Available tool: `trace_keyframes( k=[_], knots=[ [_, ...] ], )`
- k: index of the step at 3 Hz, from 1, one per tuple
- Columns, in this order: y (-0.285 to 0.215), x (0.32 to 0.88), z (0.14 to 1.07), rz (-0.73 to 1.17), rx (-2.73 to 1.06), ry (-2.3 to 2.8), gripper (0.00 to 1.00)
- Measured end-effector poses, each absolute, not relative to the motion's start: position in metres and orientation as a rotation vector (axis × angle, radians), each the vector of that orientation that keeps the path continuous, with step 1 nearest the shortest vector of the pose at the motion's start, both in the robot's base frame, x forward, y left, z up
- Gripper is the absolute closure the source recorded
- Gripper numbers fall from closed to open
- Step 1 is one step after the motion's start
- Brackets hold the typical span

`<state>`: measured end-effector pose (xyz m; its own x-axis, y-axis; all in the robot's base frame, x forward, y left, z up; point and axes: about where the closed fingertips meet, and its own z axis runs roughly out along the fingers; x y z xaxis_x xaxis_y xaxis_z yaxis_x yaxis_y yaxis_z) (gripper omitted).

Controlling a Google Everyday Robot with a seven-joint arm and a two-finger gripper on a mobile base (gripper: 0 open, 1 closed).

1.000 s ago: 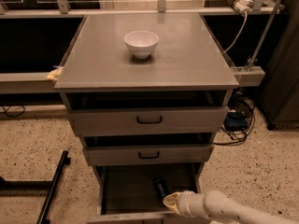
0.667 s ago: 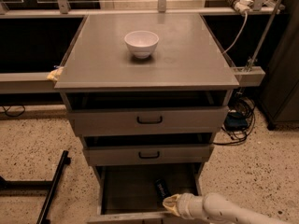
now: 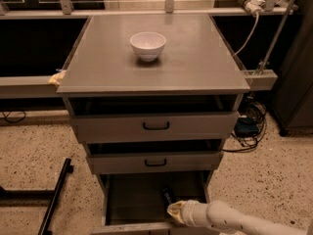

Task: Pick pepsi can from bottom drawer and place on counter

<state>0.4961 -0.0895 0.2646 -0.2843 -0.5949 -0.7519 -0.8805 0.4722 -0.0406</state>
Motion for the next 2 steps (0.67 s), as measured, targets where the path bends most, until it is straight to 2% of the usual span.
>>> trace_keyframes(
  k=[1, 2],
  knots=[
    [-0.077, 0.517, 0.262, 0.478, -1.229, 1.979, 0.82],
    [-0.066, 0.537, 0.26, 0.46, -1.237, 1.955, 0.58]
  ],
)
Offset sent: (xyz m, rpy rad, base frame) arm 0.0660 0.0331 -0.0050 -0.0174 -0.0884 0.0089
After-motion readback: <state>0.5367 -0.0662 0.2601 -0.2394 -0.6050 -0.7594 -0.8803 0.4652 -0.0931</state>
